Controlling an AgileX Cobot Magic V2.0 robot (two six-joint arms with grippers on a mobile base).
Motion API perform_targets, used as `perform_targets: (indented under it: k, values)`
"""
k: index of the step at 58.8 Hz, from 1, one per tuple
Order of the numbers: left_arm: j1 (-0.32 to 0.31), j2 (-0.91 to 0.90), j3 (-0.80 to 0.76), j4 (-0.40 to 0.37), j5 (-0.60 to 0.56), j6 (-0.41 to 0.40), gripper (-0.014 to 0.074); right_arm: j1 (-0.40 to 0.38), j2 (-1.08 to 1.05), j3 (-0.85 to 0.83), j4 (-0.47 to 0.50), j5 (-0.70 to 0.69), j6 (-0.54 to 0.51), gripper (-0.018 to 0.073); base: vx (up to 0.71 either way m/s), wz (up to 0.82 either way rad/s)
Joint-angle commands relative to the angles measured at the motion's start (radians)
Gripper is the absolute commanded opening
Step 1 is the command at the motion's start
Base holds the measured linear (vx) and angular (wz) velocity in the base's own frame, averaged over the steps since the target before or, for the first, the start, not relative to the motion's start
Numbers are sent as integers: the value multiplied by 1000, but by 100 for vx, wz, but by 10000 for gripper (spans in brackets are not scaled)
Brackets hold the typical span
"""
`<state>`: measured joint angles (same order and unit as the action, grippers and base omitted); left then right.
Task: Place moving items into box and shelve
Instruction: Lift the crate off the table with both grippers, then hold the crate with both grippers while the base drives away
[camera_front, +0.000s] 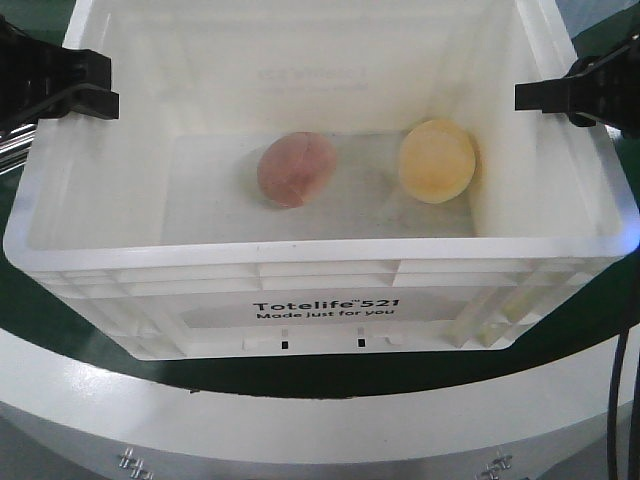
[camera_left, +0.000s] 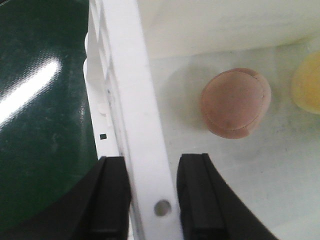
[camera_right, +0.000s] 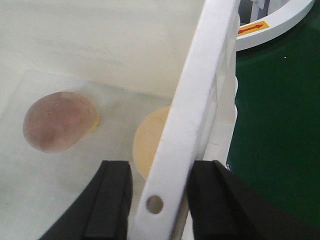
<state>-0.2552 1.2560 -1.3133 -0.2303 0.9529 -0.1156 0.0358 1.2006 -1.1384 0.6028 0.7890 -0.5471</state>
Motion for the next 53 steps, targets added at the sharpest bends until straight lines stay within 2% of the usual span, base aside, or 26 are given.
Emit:
perform_targets:
  k: [1,53]
  values:
    - [-4,-36,-51,-66,-142,10,-6,4,-41,-49,105,-49,-44,-6,-8,9]
    - [-4,-36,-51,-66,-142,10,-6,4,-41,-49,105,-49,-44,-6,-12,8]
